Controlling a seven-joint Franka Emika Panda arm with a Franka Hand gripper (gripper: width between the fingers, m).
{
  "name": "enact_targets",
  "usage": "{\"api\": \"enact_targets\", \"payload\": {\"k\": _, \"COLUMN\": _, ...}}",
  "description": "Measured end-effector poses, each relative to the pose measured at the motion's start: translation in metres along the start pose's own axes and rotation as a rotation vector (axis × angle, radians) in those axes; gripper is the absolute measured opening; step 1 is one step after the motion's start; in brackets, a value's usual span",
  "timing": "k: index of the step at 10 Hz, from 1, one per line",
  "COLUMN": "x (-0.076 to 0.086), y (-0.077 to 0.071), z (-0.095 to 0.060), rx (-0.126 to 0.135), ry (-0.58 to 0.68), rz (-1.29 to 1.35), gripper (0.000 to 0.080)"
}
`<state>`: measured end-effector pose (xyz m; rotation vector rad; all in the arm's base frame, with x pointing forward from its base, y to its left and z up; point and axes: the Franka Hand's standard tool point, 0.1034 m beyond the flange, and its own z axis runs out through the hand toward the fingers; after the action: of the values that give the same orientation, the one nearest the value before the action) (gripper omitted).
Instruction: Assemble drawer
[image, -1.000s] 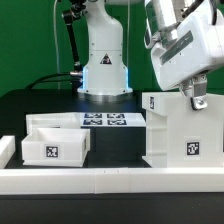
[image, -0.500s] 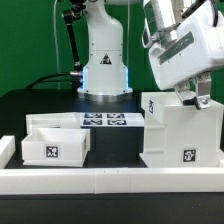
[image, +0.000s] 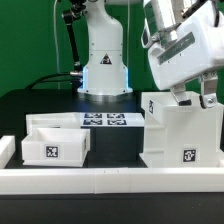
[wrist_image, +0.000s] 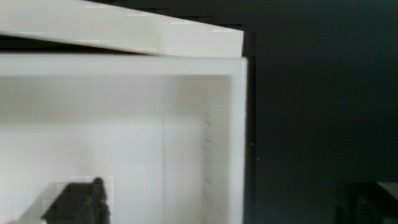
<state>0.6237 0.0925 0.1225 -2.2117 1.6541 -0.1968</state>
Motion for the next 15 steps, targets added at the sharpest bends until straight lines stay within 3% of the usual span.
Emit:
{"api": "enact_targets", "payload": {"k": 3, "x": 0.02, "y": 0.009, "z": -0.041, "rx": 0.013, "ry": 0.01, "rz": -0.211, "gripper": 0.0649}}
{"api": "enact_targets", "payload": {"k": 4, "x": 0.027, "y": 0.009, "z": -0.046, "rx": 0.018, "ry": 0.016, "rz": -0.238, "gripper": 0.0649}}
{"api": "enact_targets", "payload": {"k": 7, "x": 0.025, "y": 0.01, "z": -0.043, "rx": 0.013, "ry": 0.014, "rz": -0.243, "gripper": 0.0649}}
{"api": "enact_targets", "payload": {"k": 8, "x": 0.027, "y": 0.014, "z": -0.043, "rx": -0.004, "ry": 0.012, "rz": -0.414, "gripper": 0.0649}}
{"api": "enact_targets", "payload": {"k": 9, "x": 0.034, "y": 0.022, "z": -0.043, "rx": -0.046, "ry": 0.001, "rz": -0.618, "gripper": 0.0649}}
{"api": "enact_targets", "payload": {"k": 10, "x": 0.043, "y": 0.027, "z": -0.044, "rx": -0.068, "ry": -0.007, "rz": -0.796, "gripper": 0.0649}}
{"api": "enact_targets", "payload": {"k": 12, "x": 0.058, "y": 0.046, "z": -0.044, "rx": -0.121, "ry": -0.123, "rz": -1.106, "gripper": 0.0649}}
{"api": "enact_targets", "payload": {"k": 13, "x": 0.061, "y": 0.049, "z": -0.045, "rx": -0.135, "ry": -0.151, "rz": -1.164, "gripper": 0.0649}}
{"api": "enact_targets", "payload": {"k": 15, "x": 0.061, "y": 0.048, "z": -0.044, "rx": -0.13, "ry": -0.151, "rz": -1.276, "gripper": 0.0649}}
